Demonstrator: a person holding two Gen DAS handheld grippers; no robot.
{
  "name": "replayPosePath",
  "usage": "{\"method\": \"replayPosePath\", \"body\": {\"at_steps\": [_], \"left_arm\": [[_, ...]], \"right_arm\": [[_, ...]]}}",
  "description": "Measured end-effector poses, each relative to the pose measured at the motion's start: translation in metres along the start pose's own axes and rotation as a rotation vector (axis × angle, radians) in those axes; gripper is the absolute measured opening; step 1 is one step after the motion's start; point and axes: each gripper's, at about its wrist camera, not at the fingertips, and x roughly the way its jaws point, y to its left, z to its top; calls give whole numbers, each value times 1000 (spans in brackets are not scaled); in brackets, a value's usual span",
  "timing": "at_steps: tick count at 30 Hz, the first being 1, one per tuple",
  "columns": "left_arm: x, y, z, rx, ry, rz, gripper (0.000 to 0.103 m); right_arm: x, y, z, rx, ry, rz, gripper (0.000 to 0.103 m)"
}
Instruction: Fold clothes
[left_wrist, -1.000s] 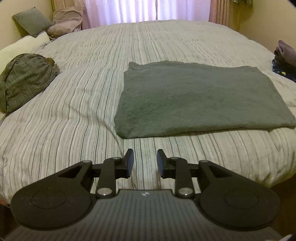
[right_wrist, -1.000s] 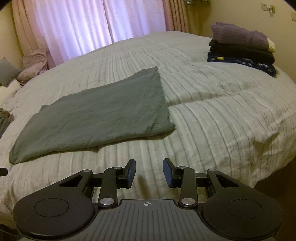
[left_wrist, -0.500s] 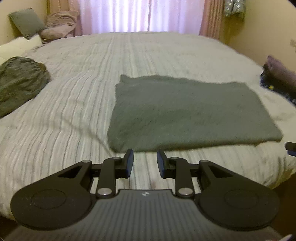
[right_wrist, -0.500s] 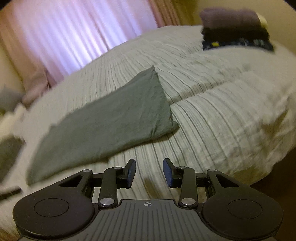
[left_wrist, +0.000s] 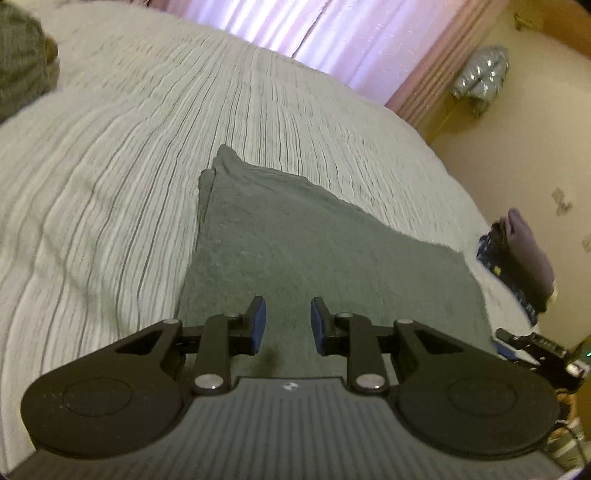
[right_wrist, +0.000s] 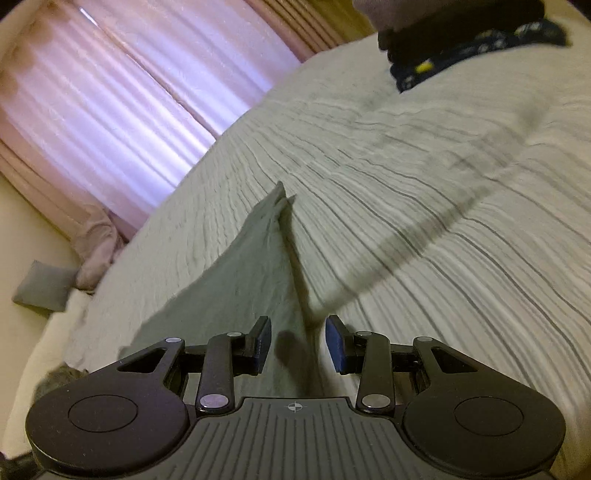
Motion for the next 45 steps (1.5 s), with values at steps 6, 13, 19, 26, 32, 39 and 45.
{"method": "replayPosePath", "body": {"at_steps": [6, 13, 19, 26, 32, 39, 45], "left_arm": [[23, 28, 18, -110, 28, -73, 21], [45, 42, 22, -152, 56, -102, 21], [49, 50, 24, -160, 66, -135, 21], [35, 62, 27, -182, 45, -147, 21], [26, 77, 24, -227, 45, -171, 21], [13, 86, 23, -244, 48, -171, 21], [13, 68, 26, -218, 39, -189, 21]], "right_arm": [[47, -16, 30, 33, 83, 81, 37], [76, -29, 36, 89, 215, 215, 36], [75, -18, 44, 71, 258, 90, 6], [80, 106, 37, -392, 233, -346, 4], [115, 248, -53, -872, 186, -458, 4], [140, 265, -157, -1117, 194, -464, 28], [74, 265, -146, -1078, 148, -254, 77]]}}
